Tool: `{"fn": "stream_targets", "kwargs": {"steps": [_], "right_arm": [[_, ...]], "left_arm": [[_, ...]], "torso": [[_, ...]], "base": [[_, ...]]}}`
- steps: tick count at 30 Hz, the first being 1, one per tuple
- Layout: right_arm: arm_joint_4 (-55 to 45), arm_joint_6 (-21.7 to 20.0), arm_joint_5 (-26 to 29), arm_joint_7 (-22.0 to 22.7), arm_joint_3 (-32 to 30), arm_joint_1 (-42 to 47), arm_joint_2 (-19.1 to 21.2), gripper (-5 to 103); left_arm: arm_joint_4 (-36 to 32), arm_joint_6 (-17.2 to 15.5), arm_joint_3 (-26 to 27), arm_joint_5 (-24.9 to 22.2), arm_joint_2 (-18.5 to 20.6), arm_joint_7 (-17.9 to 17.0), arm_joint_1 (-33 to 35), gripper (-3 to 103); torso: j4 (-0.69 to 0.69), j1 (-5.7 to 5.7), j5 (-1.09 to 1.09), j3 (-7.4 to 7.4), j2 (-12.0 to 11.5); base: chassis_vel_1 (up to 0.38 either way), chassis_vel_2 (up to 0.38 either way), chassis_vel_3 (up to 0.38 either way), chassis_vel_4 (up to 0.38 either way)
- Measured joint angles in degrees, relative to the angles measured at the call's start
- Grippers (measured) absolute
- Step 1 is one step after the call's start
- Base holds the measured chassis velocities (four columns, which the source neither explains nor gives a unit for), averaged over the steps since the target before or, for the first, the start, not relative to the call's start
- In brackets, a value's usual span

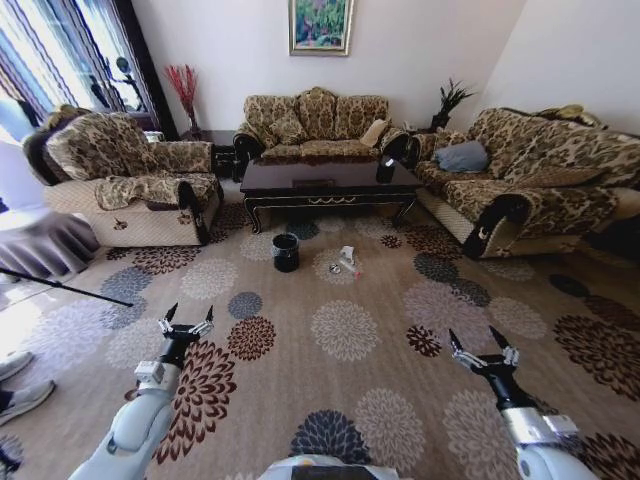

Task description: Move to the front of the table and pick up the trash from the floor, then place it into the trash bin.

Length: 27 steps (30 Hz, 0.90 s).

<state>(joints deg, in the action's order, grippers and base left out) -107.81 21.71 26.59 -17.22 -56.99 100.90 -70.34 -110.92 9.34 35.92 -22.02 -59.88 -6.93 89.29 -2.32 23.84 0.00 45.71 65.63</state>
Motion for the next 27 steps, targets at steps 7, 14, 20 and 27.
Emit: {"fn": "stream_targets", "kwargs": {"steps": [7,14,20,27], "right_arm": [[-0.29,-0.06,0.18,0.03,-0.06,0.31,-0.27,100],[-0.58,-0.18,0.32,0.05,-0.07,0.32,-0.41,100],[-0.72,-0.49,0.37,0.22,0.01,0.17,-0.43,100],[-1.42,-1.62,0.82,1.07,0.16,-0.56,-0.06,100]], "left_arm": [[0.17,0.19,-0.38,0.08,-0.19,0.02,-0.23,100],[0.27,0.2,-0.48,-0.11,-0.16,-0.1,-0.56,100],[0.31,0.09,-0.68,-0.23,-0.54,-0.19,-0.57,100],[-1.89,-5.95,-1.09,-0.86,-1.37,-3.2,-0.76,100]], "torso": [[0.0,0.0,0.0,0.0,0.0],[0.0,0.0,0.0,0.0,0.0],[0.0,0.0,0.0,0.0,0.0],[-0.01,-0.09,0.0,-0.1,-0.24]], "base": [[0.0,0.0,0.0,0.0],[0.0,0.0,0.0,0.0],[0.0,0.0,0.0,0.0],[0.0,0.0,0.0,0.0]]}}
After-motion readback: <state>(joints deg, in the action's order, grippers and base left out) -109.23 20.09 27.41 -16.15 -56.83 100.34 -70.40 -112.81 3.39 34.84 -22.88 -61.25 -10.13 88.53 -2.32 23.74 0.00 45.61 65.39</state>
